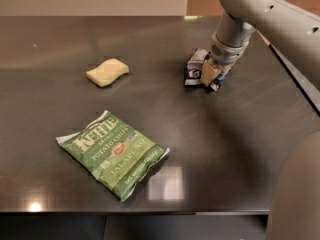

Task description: Move blue chip bag near green jalapeno chip bag

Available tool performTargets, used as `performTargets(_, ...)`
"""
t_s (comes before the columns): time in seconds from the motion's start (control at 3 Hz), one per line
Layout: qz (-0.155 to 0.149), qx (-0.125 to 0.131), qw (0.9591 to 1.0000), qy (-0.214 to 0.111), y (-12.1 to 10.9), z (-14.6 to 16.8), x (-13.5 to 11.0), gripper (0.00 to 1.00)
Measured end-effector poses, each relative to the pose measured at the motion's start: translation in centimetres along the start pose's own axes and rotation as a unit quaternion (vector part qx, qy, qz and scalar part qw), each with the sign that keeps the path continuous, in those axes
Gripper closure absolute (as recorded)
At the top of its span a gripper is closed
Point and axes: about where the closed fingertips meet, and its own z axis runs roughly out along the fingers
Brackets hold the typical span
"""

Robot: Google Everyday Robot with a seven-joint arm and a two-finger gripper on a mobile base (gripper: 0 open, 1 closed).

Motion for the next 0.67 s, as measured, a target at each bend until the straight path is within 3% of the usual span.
performTargets(0.33, -0.01, -0.017, 0.9996, -0.019, 1.3, -1.4, 0.0, 0.87)
performTargets(0.67, -0.038, -0.043, 0.9974, -0.044, 3.8, -3.5, 0.4, 1.0)
